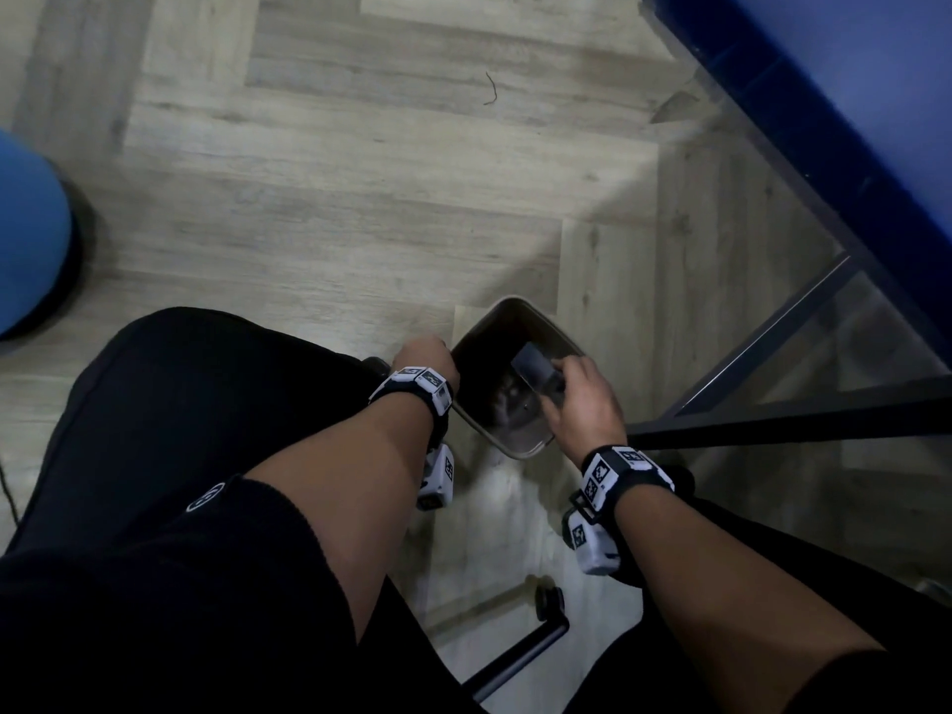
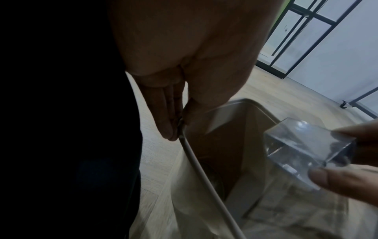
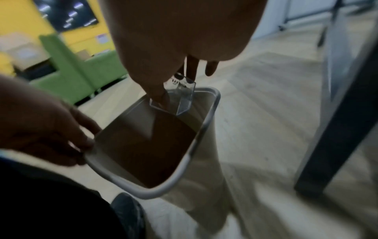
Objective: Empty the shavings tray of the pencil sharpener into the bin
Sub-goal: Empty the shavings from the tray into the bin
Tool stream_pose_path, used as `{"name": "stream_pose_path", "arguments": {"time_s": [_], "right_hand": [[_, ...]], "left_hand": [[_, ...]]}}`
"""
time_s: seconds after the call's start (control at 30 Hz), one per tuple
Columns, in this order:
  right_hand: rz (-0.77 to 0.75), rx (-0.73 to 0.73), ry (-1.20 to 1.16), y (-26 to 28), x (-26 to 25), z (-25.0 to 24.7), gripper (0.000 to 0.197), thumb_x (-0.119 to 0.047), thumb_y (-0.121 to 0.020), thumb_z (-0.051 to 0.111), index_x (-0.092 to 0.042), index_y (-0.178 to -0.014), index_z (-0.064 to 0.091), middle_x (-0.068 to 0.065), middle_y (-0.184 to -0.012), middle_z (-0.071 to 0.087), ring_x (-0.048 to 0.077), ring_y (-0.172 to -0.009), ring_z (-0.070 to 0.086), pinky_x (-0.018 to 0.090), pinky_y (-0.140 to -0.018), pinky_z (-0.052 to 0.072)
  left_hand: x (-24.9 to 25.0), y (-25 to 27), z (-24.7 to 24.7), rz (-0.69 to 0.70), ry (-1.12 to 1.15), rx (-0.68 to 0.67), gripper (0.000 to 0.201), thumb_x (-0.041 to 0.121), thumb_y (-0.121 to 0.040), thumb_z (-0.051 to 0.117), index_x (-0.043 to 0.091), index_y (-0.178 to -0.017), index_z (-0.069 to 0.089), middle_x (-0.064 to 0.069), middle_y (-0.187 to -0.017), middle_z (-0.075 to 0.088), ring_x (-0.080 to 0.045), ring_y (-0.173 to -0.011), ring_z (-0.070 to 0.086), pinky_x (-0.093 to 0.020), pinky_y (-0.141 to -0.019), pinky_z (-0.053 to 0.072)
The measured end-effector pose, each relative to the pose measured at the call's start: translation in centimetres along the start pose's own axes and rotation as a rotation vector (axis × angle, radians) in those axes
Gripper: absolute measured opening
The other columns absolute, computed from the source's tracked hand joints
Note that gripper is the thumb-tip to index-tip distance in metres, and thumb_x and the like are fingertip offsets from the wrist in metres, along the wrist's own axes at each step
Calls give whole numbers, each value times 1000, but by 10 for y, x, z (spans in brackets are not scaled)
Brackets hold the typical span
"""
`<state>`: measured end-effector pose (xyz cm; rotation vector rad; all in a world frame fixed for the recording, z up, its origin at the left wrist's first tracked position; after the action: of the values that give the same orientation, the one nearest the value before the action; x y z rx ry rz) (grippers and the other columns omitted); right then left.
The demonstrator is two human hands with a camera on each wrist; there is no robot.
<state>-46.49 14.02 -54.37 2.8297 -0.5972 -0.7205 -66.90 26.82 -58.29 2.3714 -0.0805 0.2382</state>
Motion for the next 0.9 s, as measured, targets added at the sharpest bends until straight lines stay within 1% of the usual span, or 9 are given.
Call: {"name": "stream_pose_path", "arguments": {"time_s": [0.13,0.2,0.33,0.43,0.53,0.63,0.73,0.83,0.9], "right_hand": [[13,-31,11,-1,-6,0,42,-22,-83,83,-15,-120,65,8,-116,67,33,-109,67,47,-96,56],[39,-46,-26,1,-7,1,43,-23,-84,82,-16,-122,63,6,-120,66,31,-111,67,46,-97,57],[177,-84,-186,-2,-2,-9,48,-28,-84,85,-17,-126,64,3,-120,70,24,-106,69,37,-96,56],[303,-55,-365,-1,8,-24,47,-32,-83,88,-20,-123,67,-2,-107,76,21,-96,74,40,-93,61],[380,-40,-501,2,11,-46,46,-29,-86,87,-17,-126,69,-3,-105,76,18,-96,75,37,-95,61],[401,-27,-539,5,14,-70,48,-37,-86,86,-19,-128,72,-4,-106,76,15,-96,75,29,-91,58],[420,-13,-632,15,20,-90,53,-54,-74,80,-31,-121,73,-3,-105,81,17,-94,80,42,-94,65],[402,-28,-753,31,14,-115,24,-36,-85,78,-30,-108,75,10,-102,82,23,-87,81,47,-90,66],[391,-37,-813,44,8,-135,8,-21,-96,74,-25,-102,77,19,-105,80,25,-83,78,45,-87,67]], "left_hand": [[2,0,-1,-5,-9,-15,21,16,-93,63,9,-105,79,-12,-100,76,-31,-94,73,-29,-67,48],[4,2,-2,-20,-3,5,21,17,-93,63,10,-108,77,-12,-107,75,-32,-99,72,-31,-71,50],[15,19,-13,-41,-3,172,39,23,-87,65,16,-126,61,-14,-131,54,-37,-120,56,-44,-94,49],[45,31,-31,93,19,248,48,26,-88,61,18,-135,57,-14,-133,52,-37,-121,52,-46,-98,47],[75,46,-47,197,180,168,55,24,-89,62,19,-143,51,-14,-137,51,-39,-123,55,-47,-102,50],[99,67,-52,338,289,30,86,20,-80,70,19,-158,34,-16,-143,46,-38,-129,55,-43,-108,48],[122,101,-58,507,177,-36,109,25,-70,72,26,-164,18,-13,-148,43,-34,-134,51,-41,-109,48],[142,137,-62,653,126,-135,118,16,-71,81,26,-166,12,-12,-161,28,-32,-140,46,-36,-111,46],[153,158,-72,731,36,-109,112,15,-73,82,22,-165,19,-11,-161,30,-31,-142,45,-36,-114,44]]}}
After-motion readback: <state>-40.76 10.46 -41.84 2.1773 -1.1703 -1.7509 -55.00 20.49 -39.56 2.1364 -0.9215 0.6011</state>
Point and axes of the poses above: each hand's wrist, its own y-axis away from the middle knuckle, its own z-axis out of the palm, x = y × z, the point moved 5 cm from there along -y, towards the middle knuckle
